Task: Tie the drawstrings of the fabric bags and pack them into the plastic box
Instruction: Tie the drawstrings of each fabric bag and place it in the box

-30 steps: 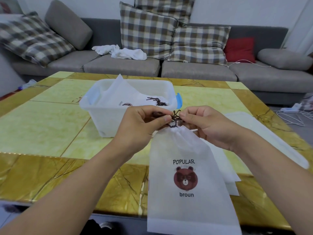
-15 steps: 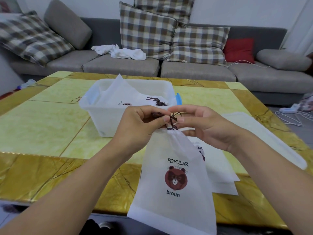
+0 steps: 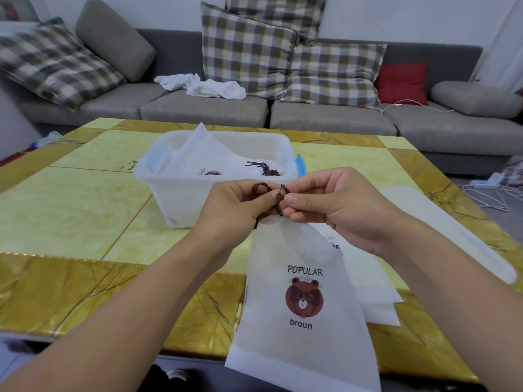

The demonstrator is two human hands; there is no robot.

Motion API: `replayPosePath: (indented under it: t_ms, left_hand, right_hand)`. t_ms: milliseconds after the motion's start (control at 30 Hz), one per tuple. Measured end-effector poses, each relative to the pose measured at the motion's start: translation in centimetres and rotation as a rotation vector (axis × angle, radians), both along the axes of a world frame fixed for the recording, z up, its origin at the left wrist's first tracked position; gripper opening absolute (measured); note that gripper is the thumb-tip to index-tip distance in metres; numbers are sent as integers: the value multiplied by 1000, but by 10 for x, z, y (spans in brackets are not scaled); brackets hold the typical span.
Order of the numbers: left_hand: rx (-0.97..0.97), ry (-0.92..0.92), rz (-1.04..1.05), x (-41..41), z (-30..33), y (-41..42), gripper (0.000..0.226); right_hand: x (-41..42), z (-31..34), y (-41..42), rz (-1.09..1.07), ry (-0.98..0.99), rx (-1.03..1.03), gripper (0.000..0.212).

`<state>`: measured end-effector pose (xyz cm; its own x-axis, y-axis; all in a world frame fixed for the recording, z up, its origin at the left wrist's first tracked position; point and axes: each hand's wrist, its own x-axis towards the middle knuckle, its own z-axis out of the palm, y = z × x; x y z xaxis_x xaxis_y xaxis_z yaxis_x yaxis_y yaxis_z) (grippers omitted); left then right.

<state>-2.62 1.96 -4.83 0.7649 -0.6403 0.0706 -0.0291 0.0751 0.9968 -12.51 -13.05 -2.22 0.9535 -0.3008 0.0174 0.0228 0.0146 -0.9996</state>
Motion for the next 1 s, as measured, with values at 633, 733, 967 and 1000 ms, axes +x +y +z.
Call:
replayPosePath:
  t_ms: [633, 733, 967, 1000]
  left_hand:
    - [-75, -5, 49, 0, -3, -2, 12]
    - [-81, 3, 54, 1, -2, -1, 11]
    - [-135, -44, 54, -1, 0, 2, 12]
    - [-127, -108, 64, -1, 1, 2, 13]
  right_hand:
    - [4, -14, 1, -125, -95, -623, 9]
    - [5, -16, 0, -76, -118, -586, 8]
    - [5, -17, 6, -159, -122, -394, 4]
    - [6, -17, 6, -180, -116, -324, 9]
